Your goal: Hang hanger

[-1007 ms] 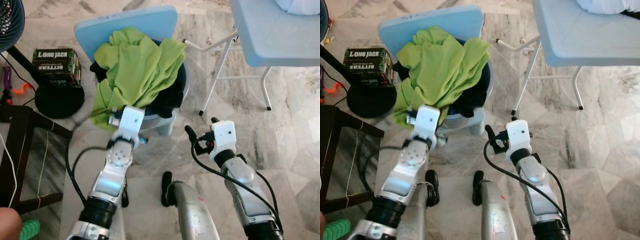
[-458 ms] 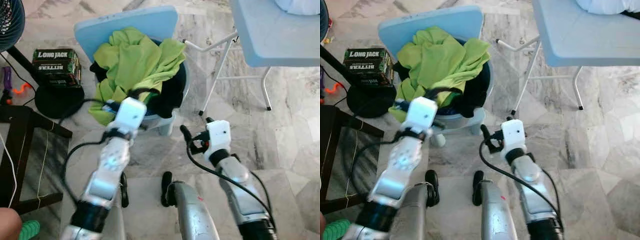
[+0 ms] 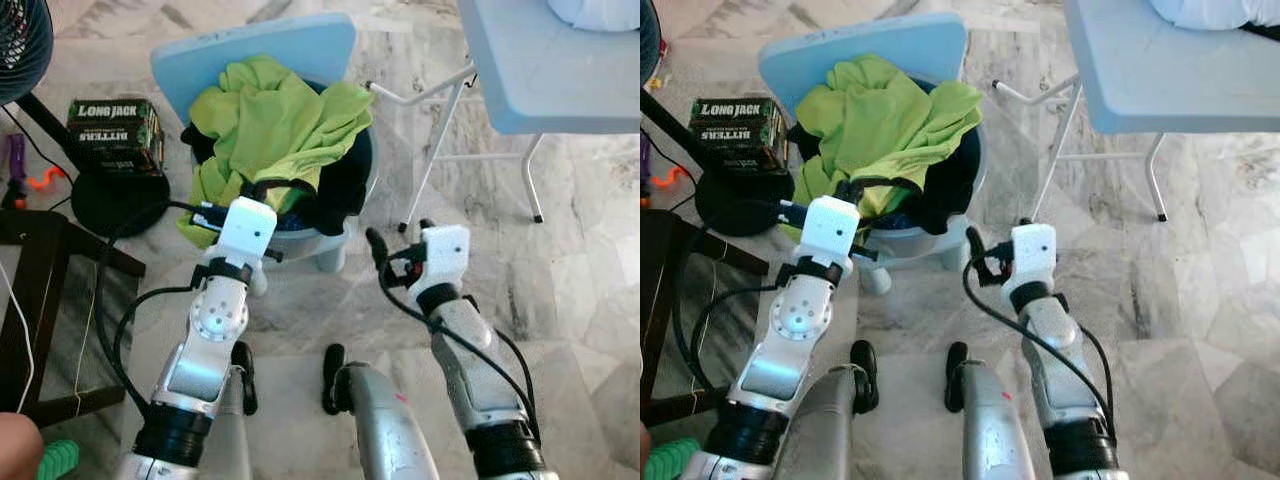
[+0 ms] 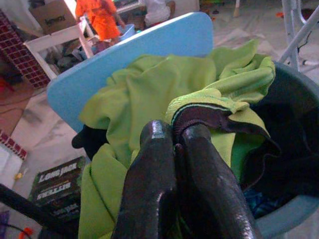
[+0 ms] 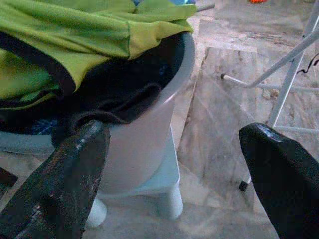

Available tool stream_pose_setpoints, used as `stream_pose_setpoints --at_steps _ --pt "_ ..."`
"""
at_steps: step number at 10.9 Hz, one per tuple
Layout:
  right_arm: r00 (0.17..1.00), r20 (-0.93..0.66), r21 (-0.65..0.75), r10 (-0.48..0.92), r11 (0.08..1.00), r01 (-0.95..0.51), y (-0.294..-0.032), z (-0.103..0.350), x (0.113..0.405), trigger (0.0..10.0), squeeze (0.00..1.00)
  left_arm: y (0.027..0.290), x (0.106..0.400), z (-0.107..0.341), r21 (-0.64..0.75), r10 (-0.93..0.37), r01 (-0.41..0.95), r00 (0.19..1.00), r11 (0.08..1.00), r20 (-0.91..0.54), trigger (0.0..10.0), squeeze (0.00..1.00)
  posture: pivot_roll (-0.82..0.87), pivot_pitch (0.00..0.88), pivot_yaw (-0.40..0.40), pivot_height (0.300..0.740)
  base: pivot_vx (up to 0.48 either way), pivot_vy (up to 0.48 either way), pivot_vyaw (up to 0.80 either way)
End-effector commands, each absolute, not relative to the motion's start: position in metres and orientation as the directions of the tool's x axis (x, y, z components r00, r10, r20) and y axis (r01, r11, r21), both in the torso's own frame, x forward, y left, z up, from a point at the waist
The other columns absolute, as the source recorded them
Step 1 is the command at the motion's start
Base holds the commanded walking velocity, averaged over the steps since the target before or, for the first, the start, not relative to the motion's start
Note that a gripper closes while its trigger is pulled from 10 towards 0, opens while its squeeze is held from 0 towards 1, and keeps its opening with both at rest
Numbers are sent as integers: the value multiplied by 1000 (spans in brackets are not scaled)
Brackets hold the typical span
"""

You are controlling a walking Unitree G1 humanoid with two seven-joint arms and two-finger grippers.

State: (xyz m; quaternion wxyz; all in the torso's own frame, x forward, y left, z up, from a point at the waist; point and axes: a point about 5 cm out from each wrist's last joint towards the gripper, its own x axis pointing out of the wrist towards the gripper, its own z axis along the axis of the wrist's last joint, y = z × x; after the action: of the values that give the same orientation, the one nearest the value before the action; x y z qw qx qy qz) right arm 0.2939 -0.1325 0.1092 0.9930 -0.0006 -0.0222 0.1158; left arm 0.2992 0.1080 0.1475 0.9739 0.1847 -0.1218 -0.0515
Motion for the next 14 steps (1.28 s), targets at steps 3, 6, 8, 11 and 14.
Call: stream_pose_setpoints --at_steps 3,6,8,11,14 --pt "982 13 2 188 982 -188 -140 97 289 10000 0 111 298 141 375 -139 58 971 925 193 10000 0 -27 366 -66 740 0 -336 0" --pt "989 48 54 137 989 -140 -145 99 294 10000 0 118 298 135 382 -120 44 977 923 177 10000 0 13 265 -27 740 0 -356 0" --pt "997 47 66 64 996 -67 -163 95 297 10000 0 138 294 121 407 -62 2 989 914 135 10000 0 38 177 -9 740 0 -178 0" --pt "1000 -6 57 10 998 -10 -180 76 297 10000 0 161 289 95 386 42 -63 997 920 62 10000 0 65 87 -13 740 0 0 0" --pt "1000 -9 35 -13 999 13 -187 72 301 10000 0 164 291 94 394 84 -108 993 913 78 10000 0 75 86 -16 740 0 0 0"
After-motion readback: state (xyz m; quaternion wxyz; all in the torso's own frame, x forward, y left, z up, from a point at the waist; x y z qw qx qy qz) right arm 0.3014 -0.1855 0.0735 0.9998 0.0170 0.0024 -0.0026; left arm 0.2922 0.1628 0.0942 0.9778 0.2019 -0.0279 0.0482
